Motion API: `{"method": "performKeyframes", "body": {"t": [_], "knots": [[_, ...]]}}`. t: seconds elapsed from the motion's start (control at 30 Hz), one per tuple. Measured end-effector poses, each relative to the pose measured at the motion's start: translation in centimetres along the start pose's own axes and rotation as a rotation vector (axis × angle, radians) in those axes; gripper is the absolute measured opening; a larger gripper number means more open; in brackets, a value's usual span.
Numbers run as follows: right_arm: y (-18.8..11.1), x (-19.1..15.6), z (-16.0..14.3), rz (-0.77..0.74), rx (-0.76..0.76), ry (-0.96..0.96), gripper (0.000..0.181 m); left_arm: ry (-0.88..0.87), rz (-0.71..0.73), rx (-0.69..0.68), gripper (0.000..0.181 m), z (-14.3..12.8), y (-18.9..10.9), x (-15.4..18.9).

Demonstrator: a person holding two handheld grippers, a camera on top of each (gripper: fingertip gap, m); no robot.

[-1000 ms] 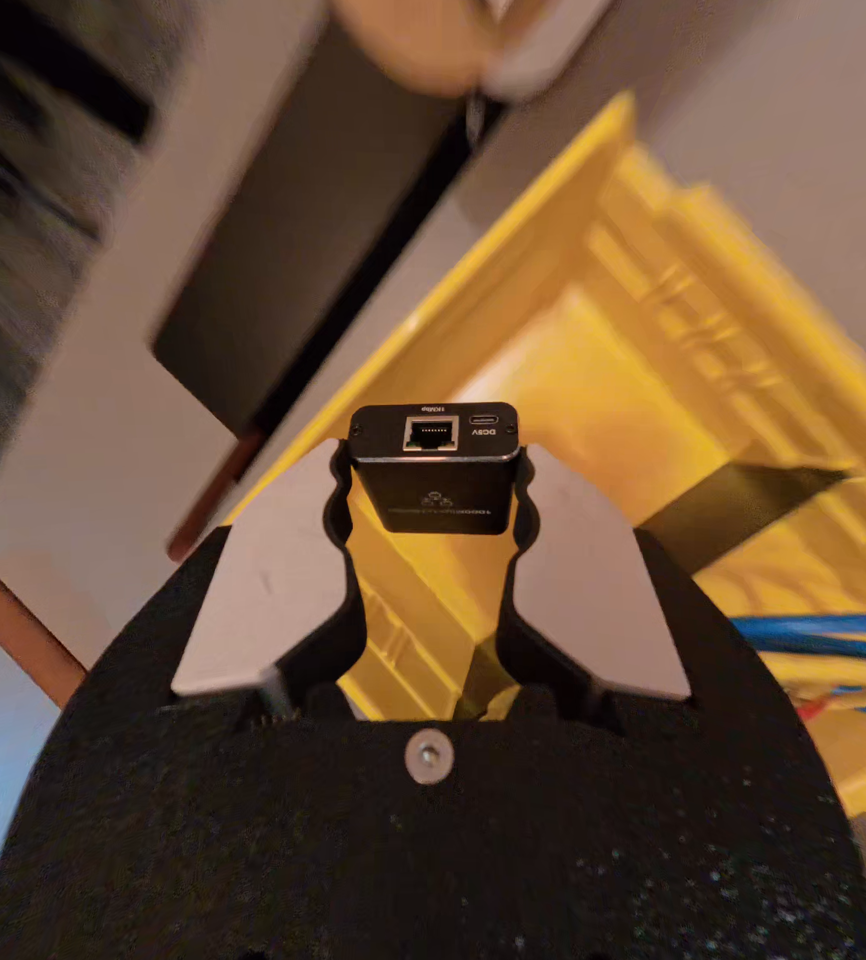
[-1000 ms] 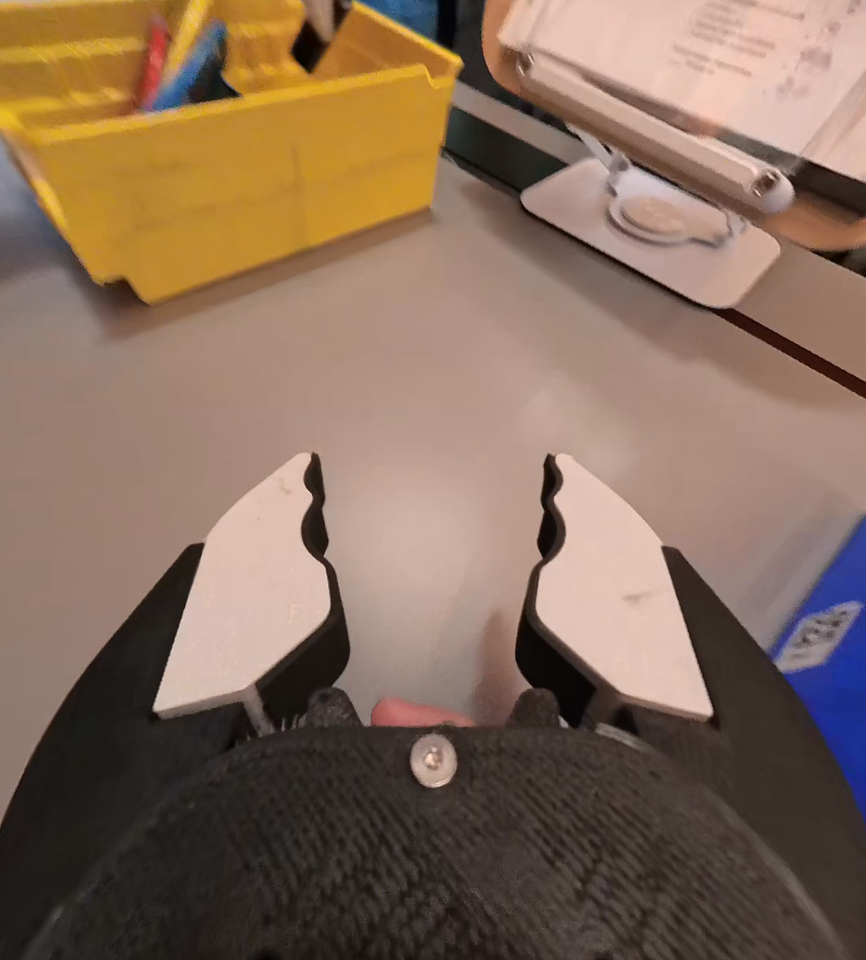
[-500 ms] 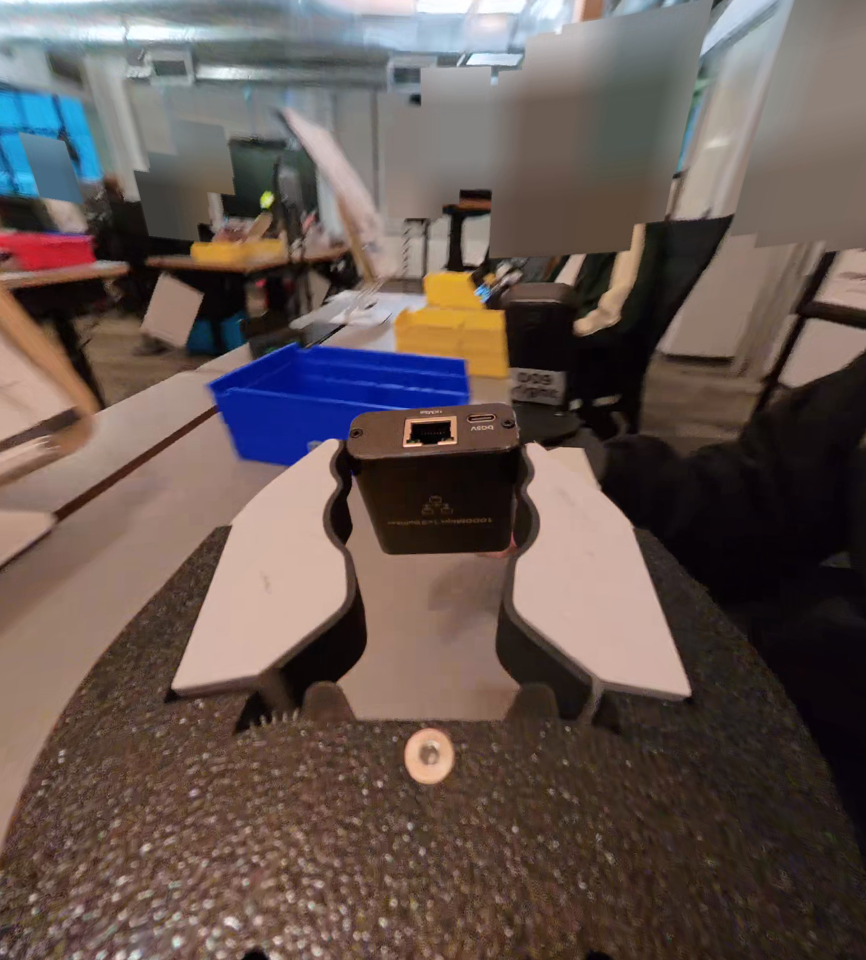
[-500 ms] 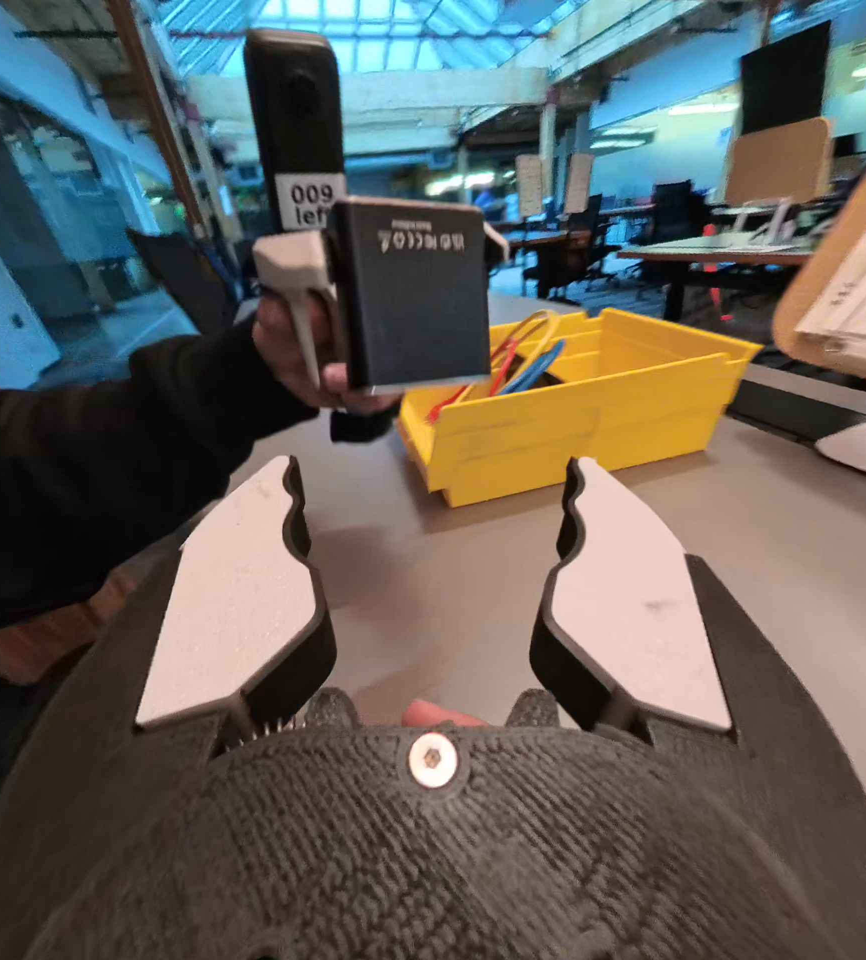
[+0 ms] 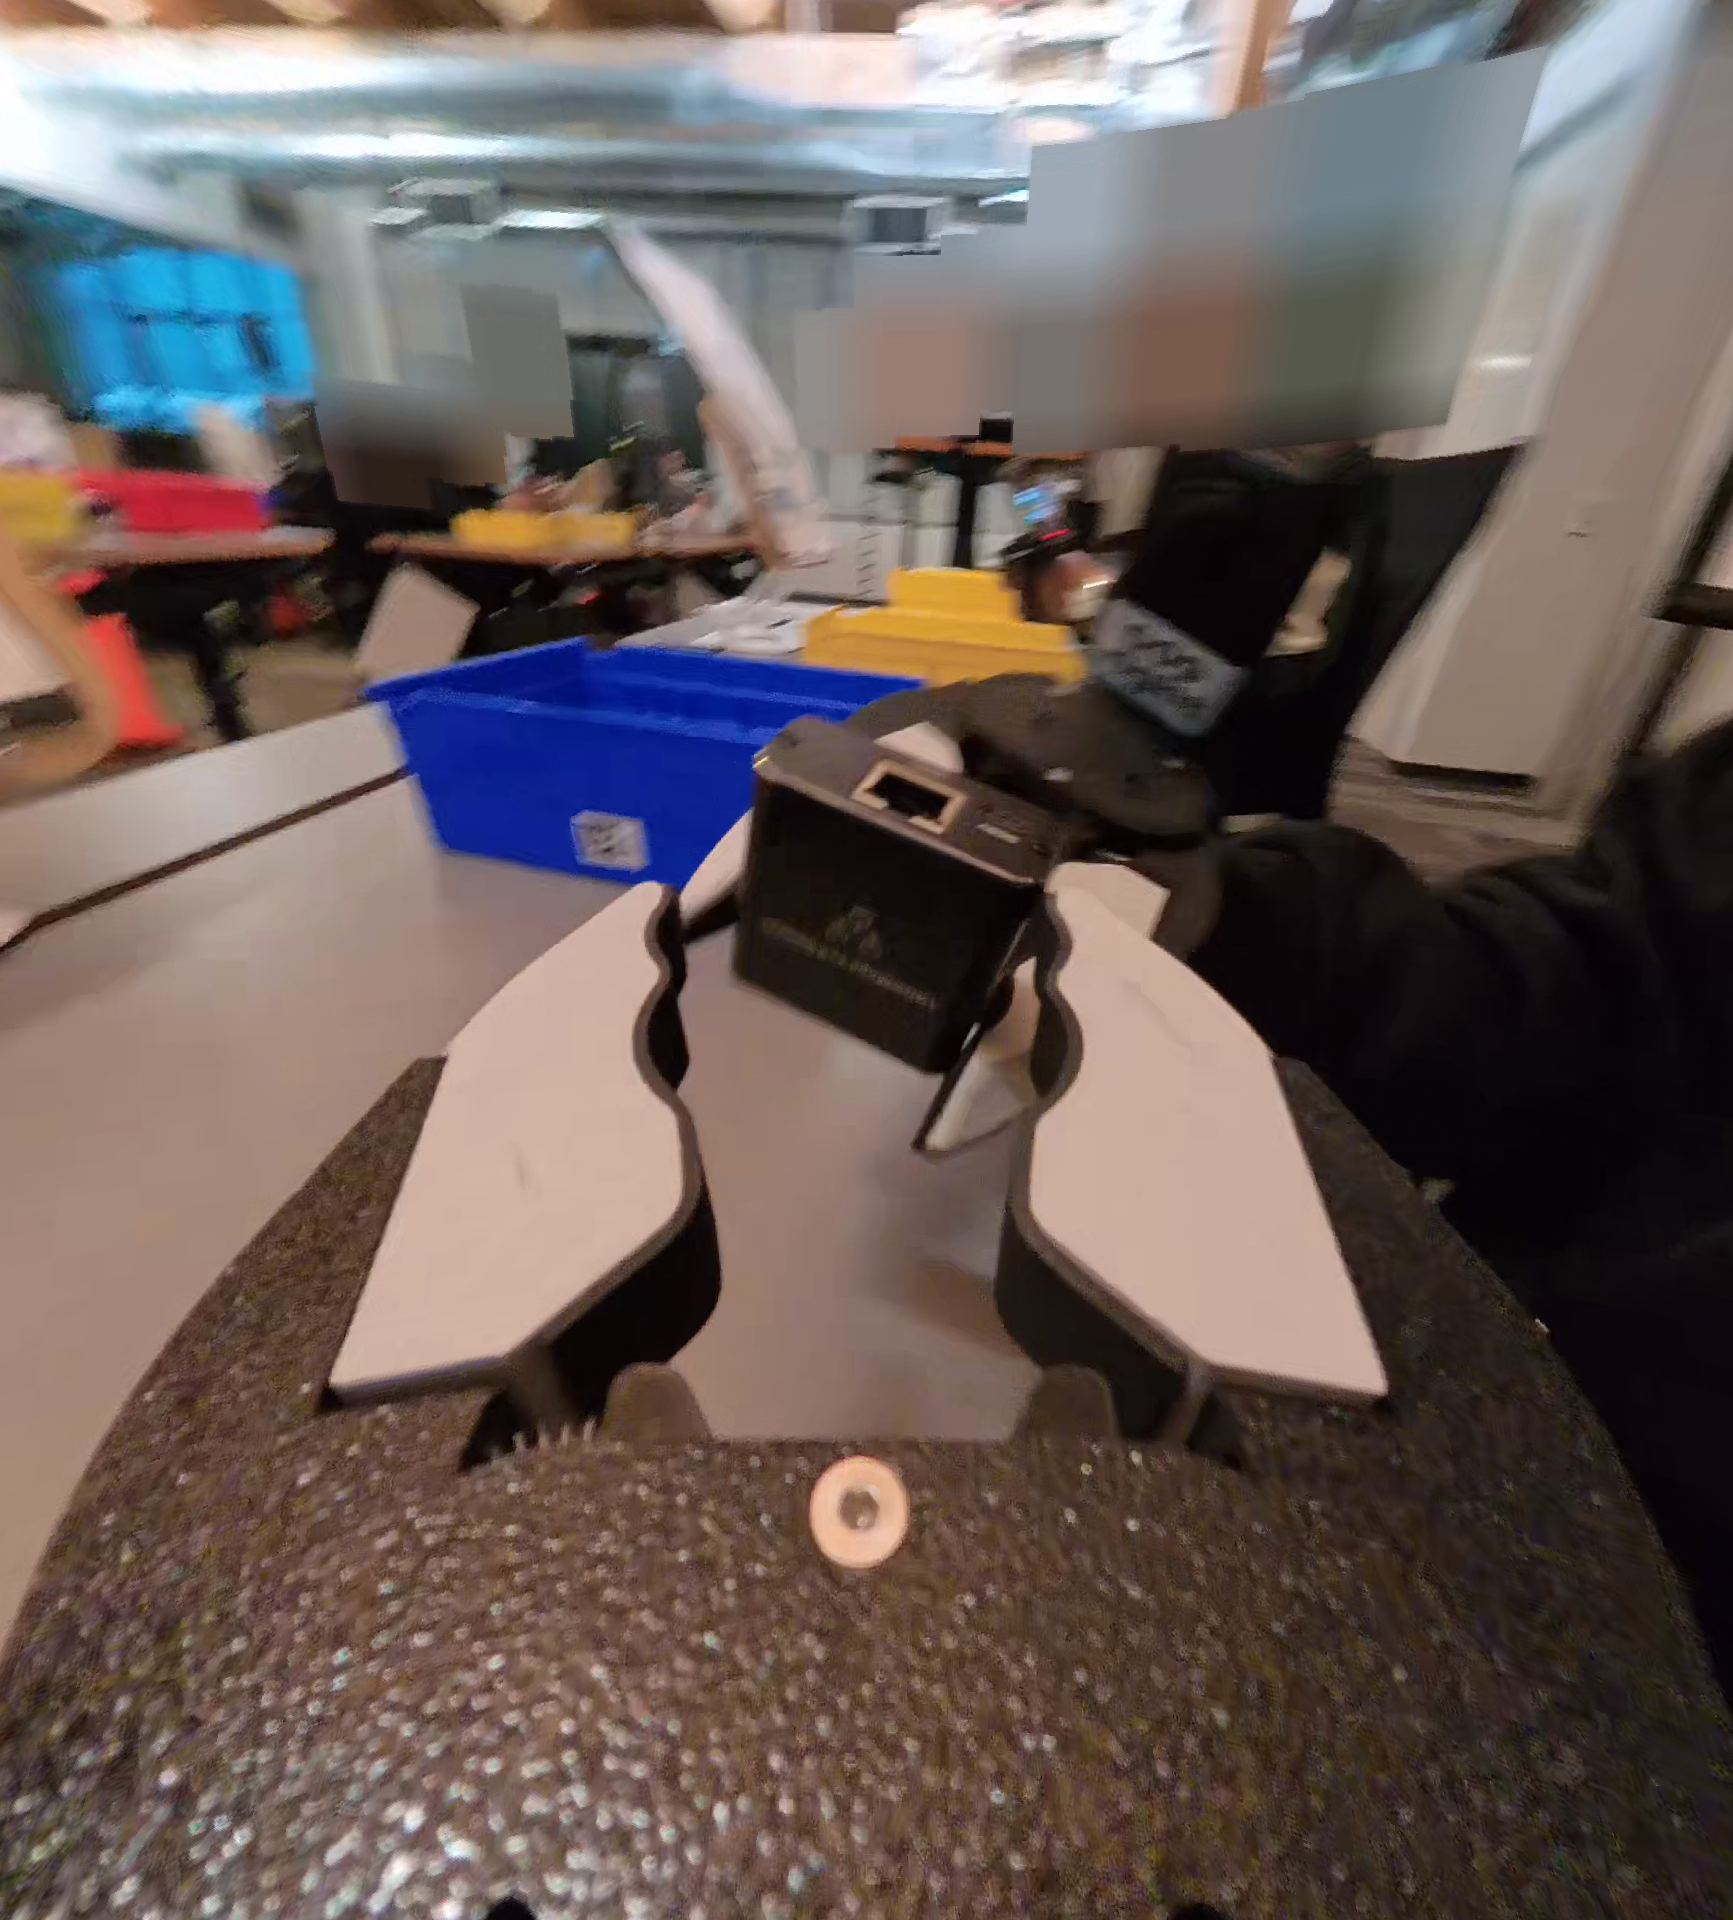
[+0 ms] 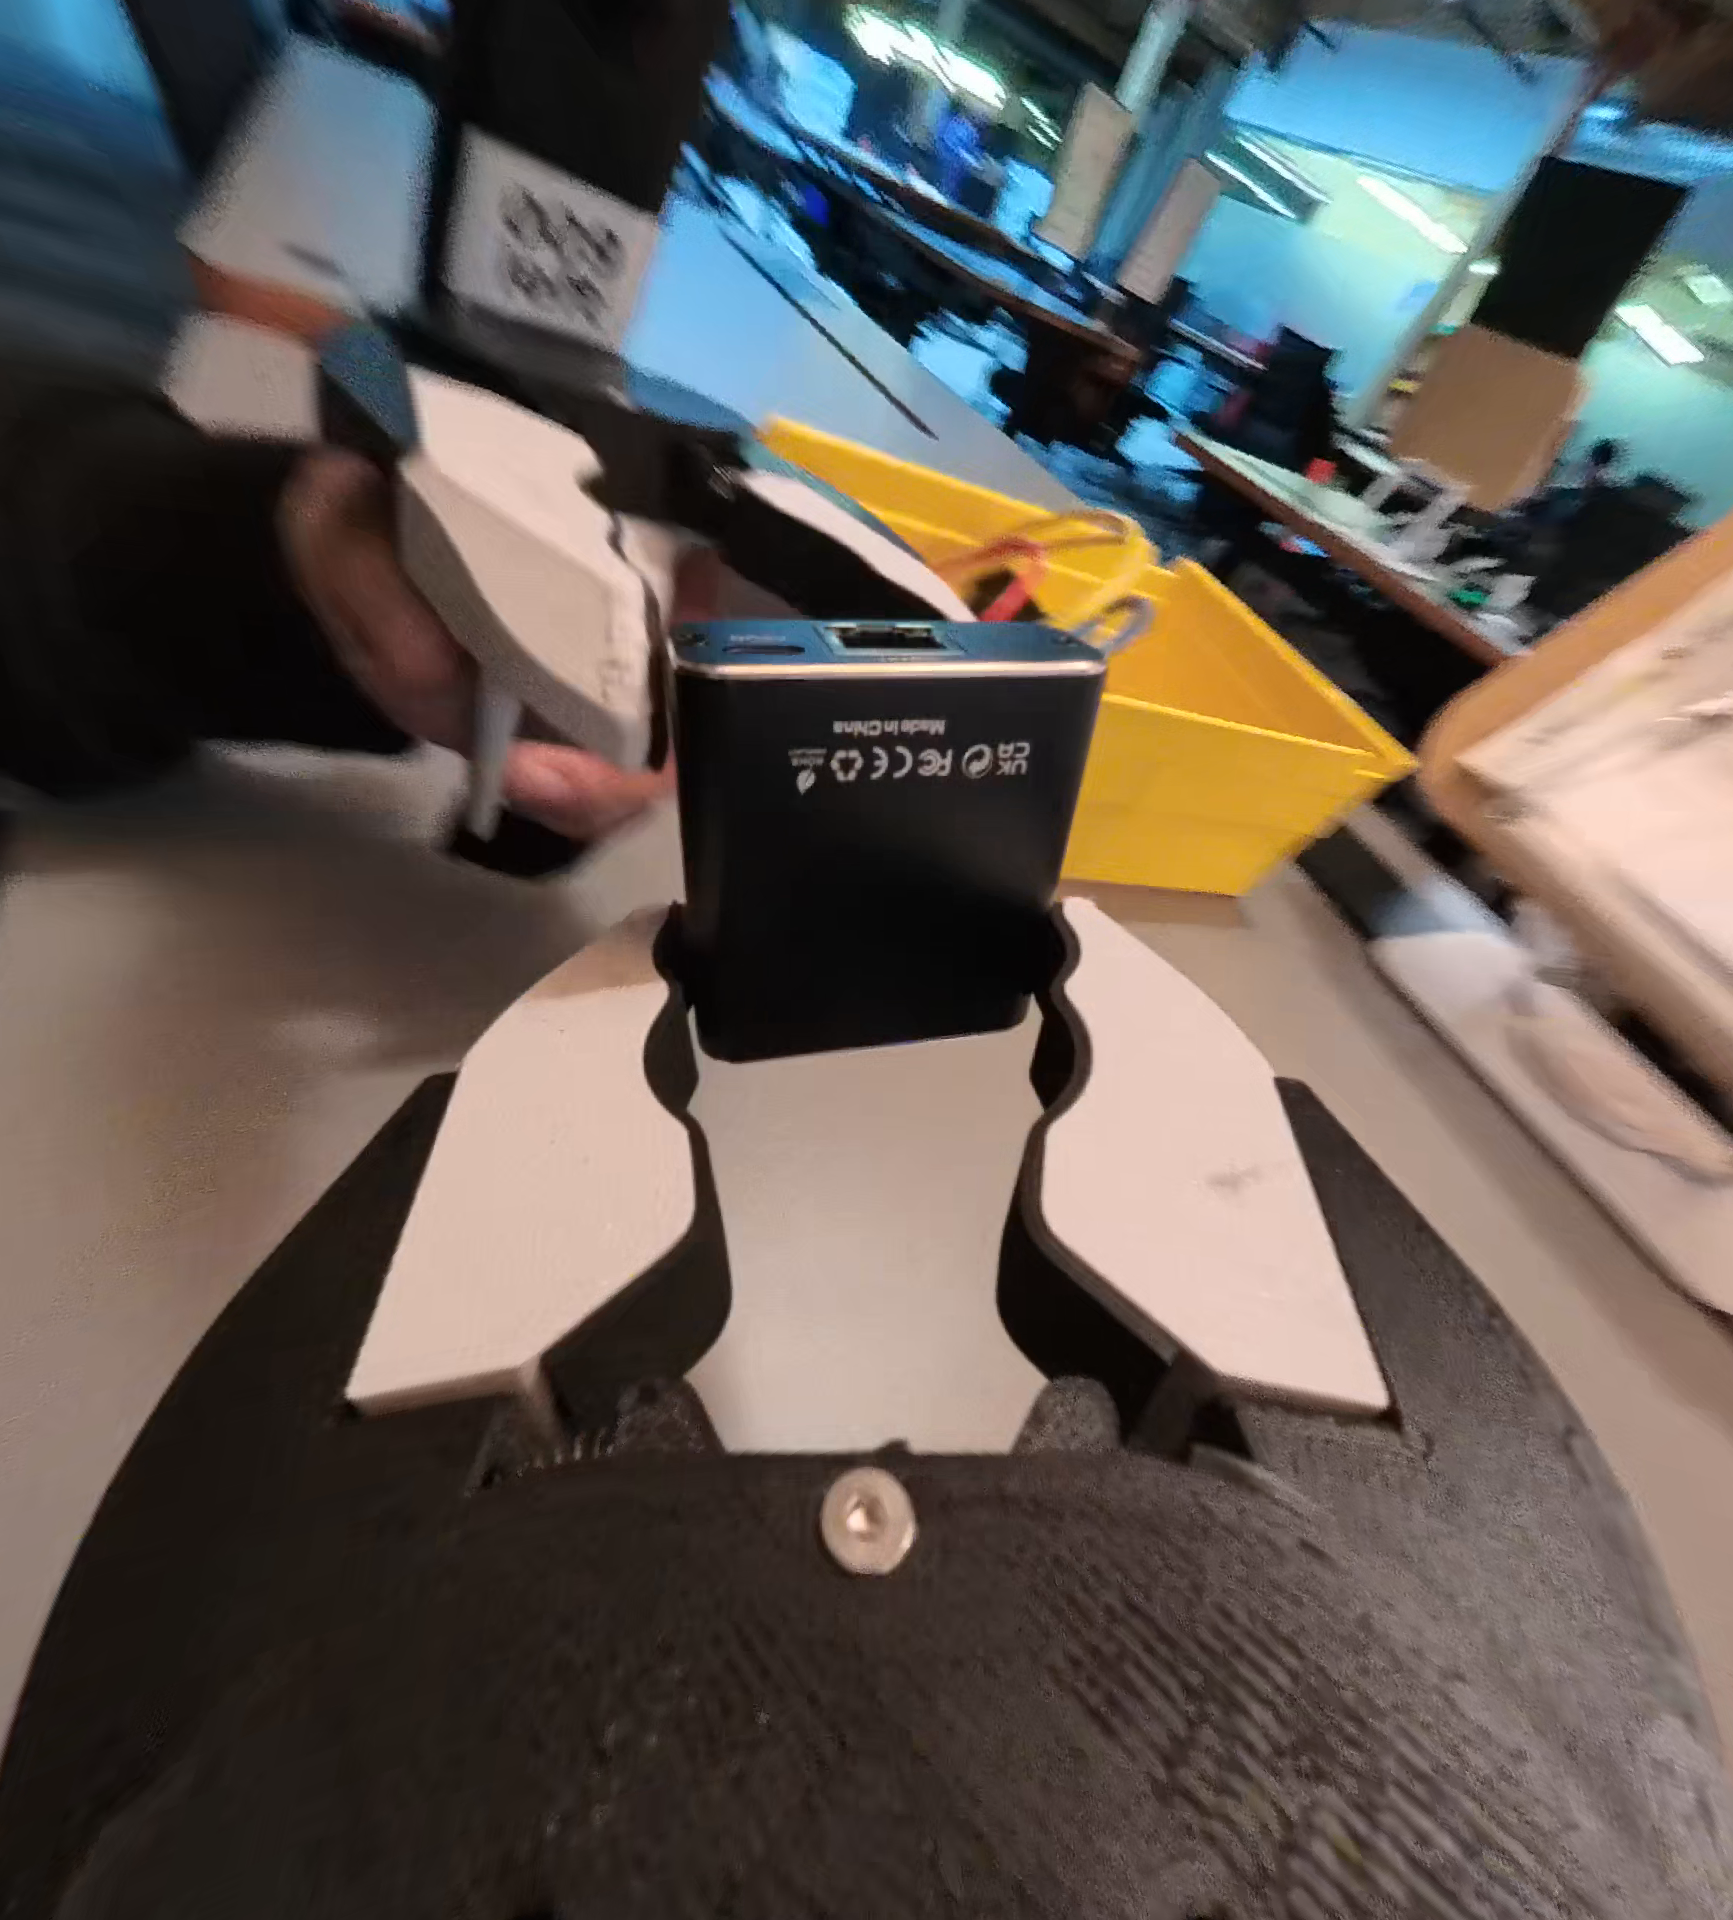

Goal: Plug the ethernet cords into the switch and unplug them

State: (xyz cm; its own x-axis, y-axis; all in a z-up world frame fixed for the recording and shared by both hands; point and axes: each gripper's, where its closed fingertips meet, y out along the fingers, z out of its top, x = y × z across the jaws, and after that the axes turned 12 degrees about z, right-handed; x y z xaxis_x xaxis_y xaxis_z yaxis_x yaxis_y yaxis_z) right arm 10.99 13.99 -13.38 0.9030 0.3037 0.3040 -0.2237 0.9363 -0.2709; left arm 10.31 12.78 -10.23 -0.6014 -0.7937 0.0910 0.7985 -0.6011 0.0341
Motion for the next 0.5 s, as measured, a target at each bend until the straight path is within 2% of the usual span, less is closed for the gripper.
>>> {"method": "performKeyframes", "body": {"t": [0.17, 0.23, 0.27, 0.37, 0.43, 0.5], "knots": [[-2.3, 4.3, -2.0, -0.331, -0.306, -0.287, 0.064, -0.121, 0.168, -0.270, 0.078, -1.8, 0.3, -1.4], [-2.1, 4.4, -2.2, -0.379, -0.399, -0.400, 0.064, -0.163, 0.197, -0.362, 0.076, -2.7, 0.6, -1.0], [-1.8, 4.1, -2.0, -0.385, -0.411, -0.445, 0.064, -0.187, 0.207, -0.386, 0.071, -3.0, 0.7, -0.7], [-0.7, 3.2, -1.6, -0.373, -0.420, -0.515, 0.064, -0.235, 0.212, -0.374, 0.032, -3.0, 1.0, -0.5], [-0.6, 2.9, -1.5, -0.368, -0.397, -0.547, 0.064, -0.227, 0.178, -0.390, 0.027, -3.3, 0.7, -0.5], [-0.5, 2.0, -1.3, -0.295, -0.323, -0.558, 0.063, -0.292, 0.113, -0.395, 0.025, -3.4, 0.3, -0.3]]}}
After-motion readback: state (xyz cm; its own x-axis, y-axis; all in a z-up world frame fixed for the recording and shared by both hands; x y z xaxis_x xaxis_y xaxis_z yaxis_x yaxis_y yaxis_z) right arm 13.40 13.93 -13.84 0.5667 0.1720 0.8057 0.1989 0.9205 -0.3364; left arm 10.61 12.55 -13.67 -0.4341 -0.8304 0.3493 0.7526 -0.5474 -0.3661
